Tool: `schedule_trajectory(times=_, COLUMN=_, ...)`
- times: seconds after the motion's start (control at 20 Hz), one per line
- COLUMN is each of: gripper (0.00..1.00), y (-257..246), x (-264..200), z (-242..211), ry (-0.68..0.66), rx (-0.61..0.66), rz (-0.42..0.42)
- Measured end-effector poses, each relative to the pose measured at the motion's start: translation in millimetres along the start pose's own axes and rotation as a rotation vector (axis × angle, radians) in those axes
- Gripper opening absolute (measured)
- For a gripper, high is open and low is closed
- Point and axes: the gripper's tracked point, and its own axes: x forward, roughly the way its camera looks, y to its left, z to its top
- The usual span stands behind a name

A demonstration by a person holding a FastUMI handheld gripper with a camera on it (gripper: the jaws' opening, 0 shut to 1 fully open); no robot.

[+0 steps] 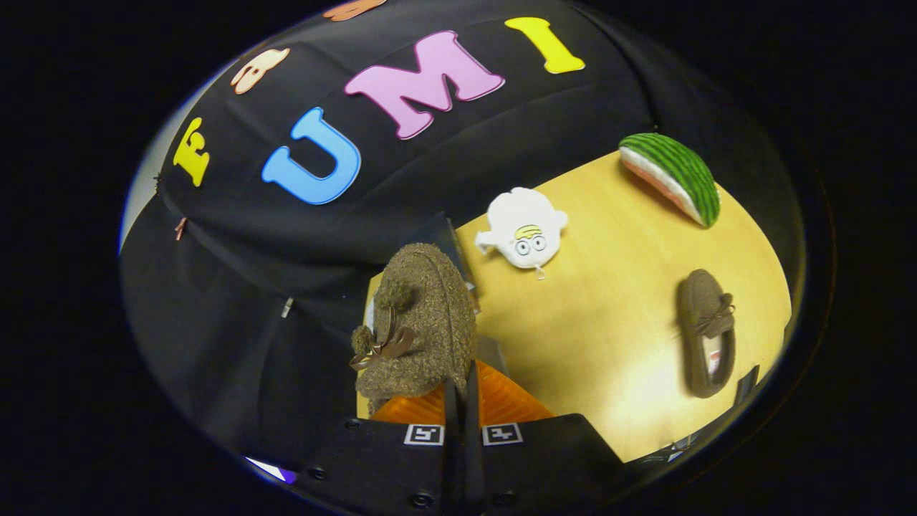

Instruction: Open the storage box then place both shoes into the box .Put the left shoe in first, then the right shoe, with the right side of both shoes facing outward in a uniform manner.

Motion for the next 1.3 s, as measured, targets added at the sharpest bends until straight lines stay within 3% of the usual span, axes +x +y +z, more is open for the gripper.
schedule_trajectory(times=0.25, gripper=0.05, y=62, x=38, z=-25, ry=0.050, rx=-0.023, rz=0.057)
schedule_trajectory(times=0.4, gripper=0.05, y=76, x=68, z=-49, ry=0.088, rx=-0.043, rz=0.036)
schedule_trajectory(times=0.9, gripper=0.05, y=59, x=119, z=-123, ry=0.140, rx=-0.176, rz=-0.055)
schedule_trajectory(times=1.3, gripper=0.05, y=37, x=135, z=-164, ry=0.235, rx=-0.123, rz=-0.109)
